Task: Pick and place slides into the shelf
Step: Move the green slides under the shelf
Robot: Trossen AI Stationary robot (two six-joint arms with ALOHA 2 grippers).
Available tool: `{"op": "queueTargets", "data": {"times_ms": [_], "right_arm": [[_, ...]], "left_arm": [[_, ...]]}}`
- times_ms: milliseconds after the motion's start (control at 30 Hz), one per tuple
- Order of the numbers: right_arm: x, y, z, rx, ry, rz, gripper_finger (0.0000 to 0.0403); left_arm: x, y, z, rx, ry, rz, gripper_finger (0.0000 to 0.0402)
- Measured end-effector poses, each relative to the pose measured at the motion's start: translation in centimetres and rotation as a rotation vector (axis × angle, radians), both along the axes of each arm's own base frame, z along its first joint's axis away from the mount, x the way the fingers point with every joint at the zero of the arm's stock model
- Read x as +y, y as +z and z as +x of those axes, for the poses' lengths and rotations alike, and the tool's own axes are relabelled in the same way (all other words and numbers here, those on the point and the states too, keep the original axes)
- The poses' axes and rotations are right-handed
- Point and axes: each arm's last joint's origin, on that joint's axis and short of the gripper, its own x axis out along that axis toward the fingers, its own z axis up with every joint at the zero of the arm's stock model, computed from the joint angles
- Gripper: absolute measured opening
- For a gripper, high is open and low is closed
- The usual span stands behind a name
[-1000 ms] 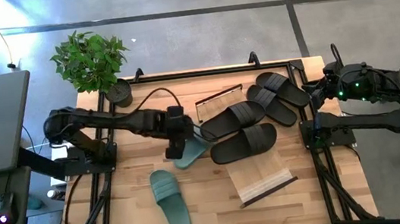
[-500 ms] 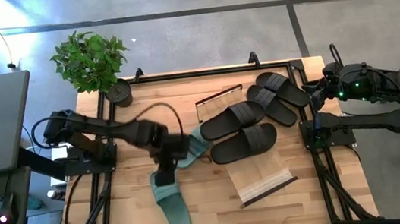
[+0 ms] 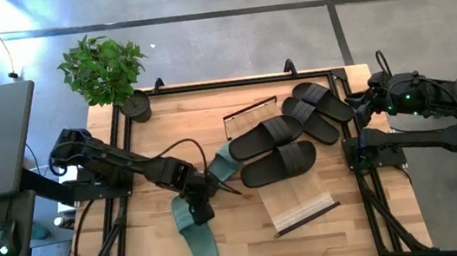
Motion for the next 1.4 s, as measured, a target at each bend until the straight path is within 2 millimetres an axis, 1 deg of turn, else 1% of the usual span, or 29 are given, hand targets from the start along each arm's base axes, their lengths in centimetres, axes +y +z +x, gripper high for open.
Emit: {"op": "queueTargets", "data": {"times_ms": [100, 200, 267, 367, 400, 500, 733, 900, 1067, 1233, 1400], "right_arm": [[0.1, 0.0, 0.0, -0.004, 0.022, 0.016, 0.0087], [0.1, 0.0, 0.1, -0.007, 0.034, 0.024, 0.0087], [0.1, 0.0, 0.1, -0.008, 0.035, 0.027, 0.0087], [0.1, 0.0, 0.1, -0.008, 0.035, 0.027, 0.0087], [0.1, 0.0, 0.1, -0.008, 0.036, 0.028, 0.0087], [0.1, 0.0, 0.1, -0.009, 0.035, 0.029, 0.0087], [0.2, 0.0, 0.1, -0.014, 0.057, 0.046, 0.0087], [0.2, 0.0, 0.1, -0.017, 0.054, 0.050, 0.0087], [0.2, 0.0, 0.1, -0.017, 0.055, 0.049, 0.0087], [0.2, 0.0, 0.1, -0.017, 0.055, 0.049, 0.0087], [0.2, 0.0, 0.1, -0.018, 0.054, 0.050, 0.0087]], "left_arm": [[0.1, -1.6, -0.3, 0.050, 0.013, 0.006, 0.0013], [0.3, -3.0, -0.6, 0.094, 0.046, 0.053, 0.0004], [0.7, -3.5, -0.7, 0.108, 0.064, 0.081, 0.0002], [1.2, -4.1, -0.3, 0.109, 0.090, 0.116, 0.0007], [1.5, -4.2, -0.5, 0.122, 0.097, 0.131, 0.0008], [2.1, -4.3, 0.0, 0.101, 0.115, 0.137, 0.0008], [3.2, -4.8, 0.0, 0.135, 0.086, 0.149, 0.0003], [3.5, -5.1, 0.0, 0.153, 0.063, 0.162, 0.0001], [4.0, -5.3, 0.2, 0.153, 0.081, 0.191, 0.0001], [5.1, -5.3, 0.2, 0.150, 0.098, 0.250, 0.0002], [6.2, -5.3, 0.3, 0.153, 0.106, 0.263, 0.0001]]}}
